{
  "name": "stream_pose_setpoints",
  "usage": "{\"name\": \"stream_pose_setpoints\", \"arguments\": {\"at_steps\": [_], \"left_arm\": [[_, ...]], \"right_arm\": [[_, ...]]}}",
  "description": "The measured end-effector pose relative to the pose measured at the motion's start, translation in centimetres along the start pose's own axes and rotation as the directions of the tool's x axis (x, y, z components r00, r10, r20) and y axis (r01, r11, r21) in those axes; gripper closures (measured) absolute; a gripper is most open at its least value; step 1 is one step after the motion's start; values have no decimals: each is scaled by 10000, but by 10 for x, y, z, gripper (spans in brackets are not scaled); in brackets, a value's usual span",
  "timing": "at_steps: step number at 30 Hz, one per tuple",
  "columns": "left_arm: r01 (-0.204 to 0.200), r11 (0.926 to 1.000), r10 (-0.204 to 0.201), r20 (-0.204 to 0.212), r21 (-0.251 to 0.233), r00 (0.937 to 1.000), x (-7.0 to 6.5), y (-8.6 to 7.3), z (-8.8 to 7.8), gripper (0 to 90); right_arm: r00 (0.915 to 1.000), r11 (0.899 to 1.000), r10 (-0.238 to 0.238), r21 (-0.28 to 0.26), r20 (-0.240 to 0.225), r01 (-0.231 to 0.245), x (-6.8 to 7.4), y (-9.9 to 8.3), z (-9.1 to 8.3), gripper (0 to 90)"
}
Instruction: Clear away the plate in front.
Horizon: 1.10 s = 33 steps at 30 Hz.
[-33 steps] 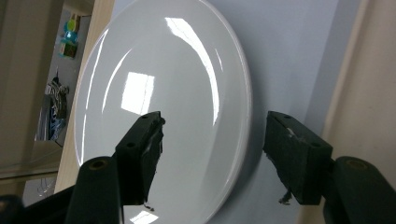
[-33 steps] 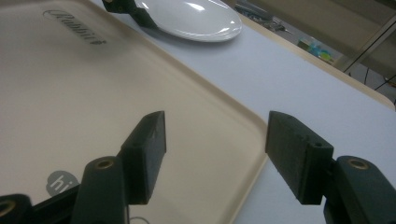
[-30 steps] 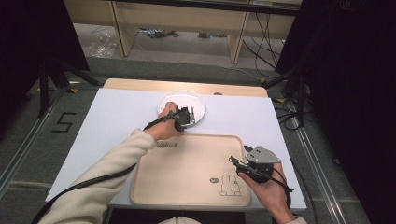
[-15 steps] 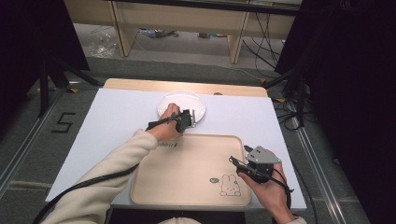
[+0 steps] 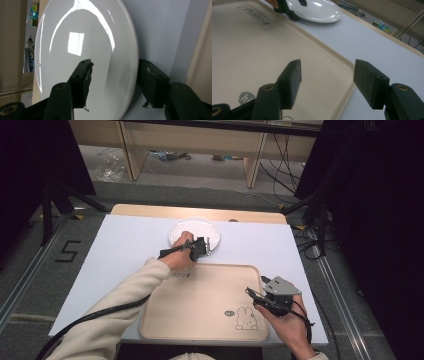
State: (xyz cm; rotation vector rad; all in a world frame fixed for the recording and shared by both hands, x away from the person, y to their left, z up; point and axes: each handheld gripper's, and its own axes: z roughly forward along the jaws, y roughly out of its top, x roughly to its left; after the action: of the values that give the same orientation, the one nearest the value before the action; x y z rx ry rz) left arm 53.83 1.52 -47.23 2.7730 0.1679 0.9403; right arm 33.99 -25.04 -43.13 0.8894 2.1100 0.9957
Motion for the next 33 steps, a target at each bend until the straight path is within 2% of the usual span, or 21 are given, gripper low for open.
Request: {"name": "stream_pose_setpoints", "arguments": {"at_steps": [6, 7, 13, 19, 33], "left_arm": [[-100, 9999, 100, 114, 40, 9999, -1, 1, 0, 508], [-21, 10000, 20, 198, 43, 9998, -2, 1, 0, 521], [-219, 9997, 216, 385, 61, 9990, -2, 2, 0, 614], [-233, 9997, 226, 585, 98, 9980, -3, 2, 0, 672], [-401, 9992, 394, 635, 87, 9972, -5, 3, 0, 757]], "right_arm": [[10000, 10000, -8, -6, -8, 8, 0, 0, 0, 404], [10000, 10000, -3, -3, -11, 3, 0, 0, 0, 405], [10000, 10000, 9, -6, -22, -9, 0, 0, 0, 408], [10000, 10000, 25, -18, -25, -25, 0, 0, 0, 410], [10000, 10000, 28, -69, 9, -28, 0, 0, 0, 411]]}}
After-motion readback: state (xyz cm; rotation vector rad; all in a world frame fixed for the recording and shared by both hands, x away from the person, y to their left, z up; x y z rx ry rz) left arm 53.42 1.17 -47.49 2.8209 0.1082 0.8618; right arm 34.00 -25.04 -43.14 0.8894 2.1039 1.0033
